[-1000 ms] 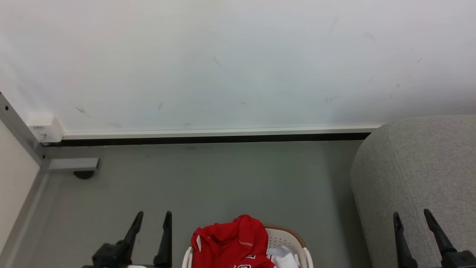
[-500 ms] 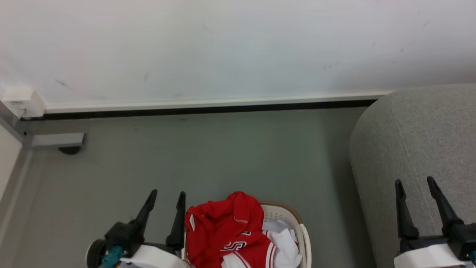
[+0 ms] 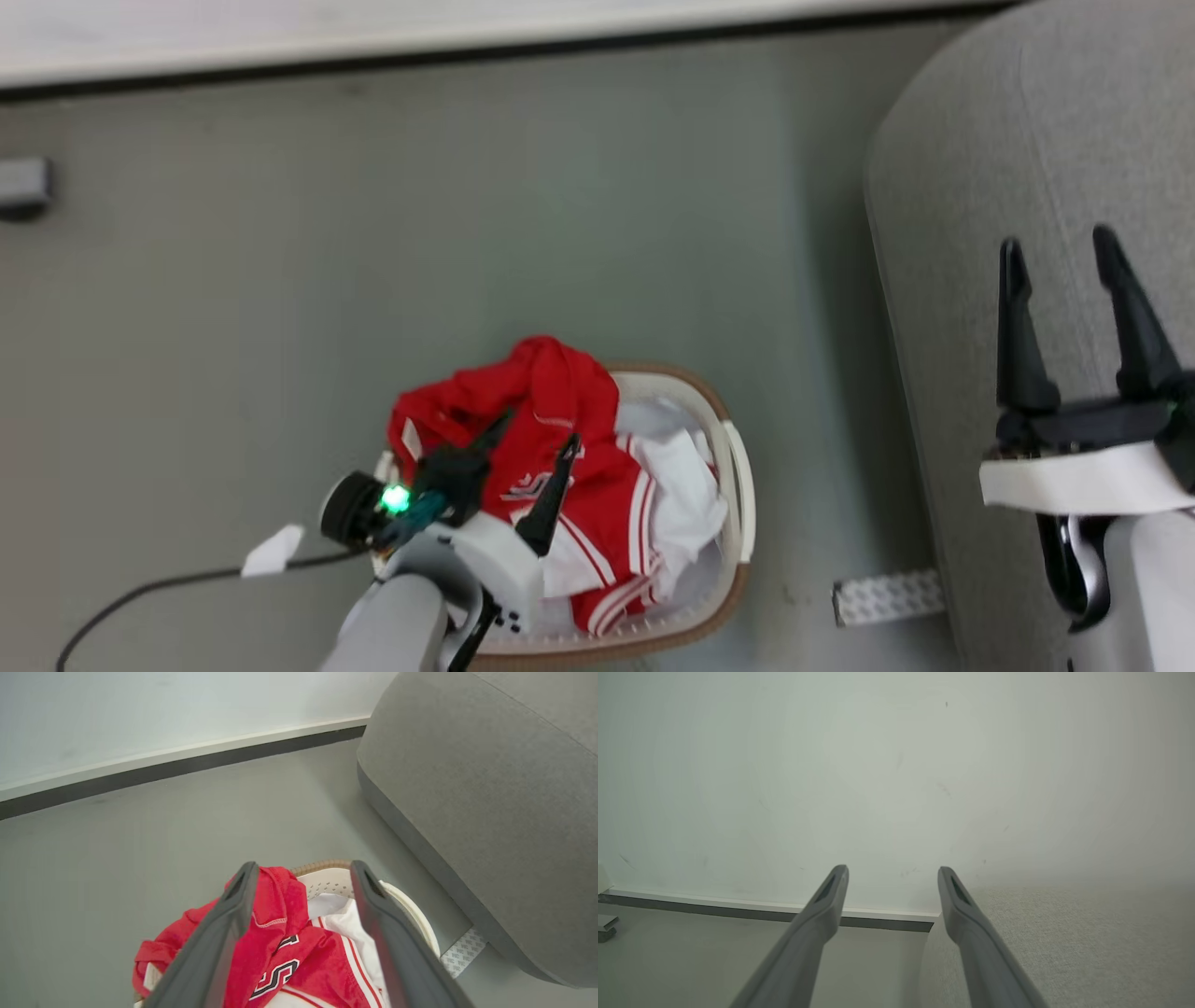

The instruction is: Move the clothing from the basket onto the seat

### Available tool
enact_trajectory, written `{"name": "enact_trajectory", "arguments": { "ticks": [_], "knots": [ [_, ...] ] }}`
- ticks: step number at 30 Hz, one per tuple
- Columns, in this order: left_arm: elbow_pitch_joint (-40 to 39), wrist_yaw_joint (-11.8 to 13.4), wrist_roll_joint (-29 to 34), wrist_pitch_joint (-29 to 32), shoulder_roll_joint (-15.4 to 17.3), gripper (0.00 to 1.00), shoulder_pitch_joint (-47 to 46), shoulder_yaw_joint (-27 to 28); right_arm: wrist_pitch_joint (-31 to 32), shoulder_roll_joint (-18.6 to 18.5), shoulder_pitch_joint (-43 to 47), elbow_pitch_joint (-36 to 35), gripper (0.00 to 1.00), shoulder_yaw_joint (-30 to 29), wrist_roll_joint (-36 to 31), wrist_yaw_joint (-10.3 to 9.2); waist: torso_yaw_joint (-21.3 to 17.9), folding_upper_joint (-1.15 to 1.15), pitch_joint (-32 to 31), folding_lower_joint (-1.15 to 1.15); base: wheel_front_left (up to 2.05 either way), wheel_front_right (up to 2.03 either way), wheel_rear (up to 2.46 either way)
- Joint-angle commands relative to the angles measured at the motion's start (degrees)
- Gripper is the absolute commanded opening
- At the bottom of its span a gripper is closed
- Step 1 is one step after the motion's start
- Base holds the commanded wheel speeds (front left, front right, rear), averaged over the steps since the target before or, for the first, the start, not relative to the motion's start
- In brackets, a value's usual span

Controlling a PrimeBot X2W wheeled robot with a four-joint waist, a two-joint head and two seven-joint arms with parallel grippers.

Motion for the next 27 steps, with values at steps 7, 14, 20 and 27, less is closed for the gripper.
{"name": "enact_trajectory", "arguments": {
  "ticks": [7, 14, 20, 27],
  "knots": [
    [10.5, 0.6, 1.5, 3.6, 0.5, 1.0, -10.5, -3.3, -0.2, 0.0, -8.7, -4.1, 1.0, 1.3, 3.3, -0.14, -6.6, 0.0, 16.7, -0.01, 0.0, 0.0, 0.0],
    [18.7, 3.8, 2.9, 8.6, 0.5, 1.0, -18.2, -5.1, -0.2, 0.0, -11.8, -7.1, 1.0, 0.8, 5.9, -0.14, -7.7, 0.0, 24.0, -0.01, 0.0, 0.0, 0.0],
    [24.9, 7.2, 4.5, 9.0, 1.8, 1.0, -23.1, -5.6, -0.2, -0.1, -13.2, -8.7, 1.0, 0.7, 7.2, -0.14, -8.4, 0.0, 27.9, -0.01, 0.0, 0.0, 0.0],
    [30.3, 8.4, 4.2, 6.2, 2.0, 0.0, -25.4, -5.9, -0.2, -0.1, -13.2, -8.6, 1.0, 0.8, 8.4, -0.14, -9.0, 0.0, 27.9, -0.01, 0.0, 0.0, 0.0]
  ]
}}
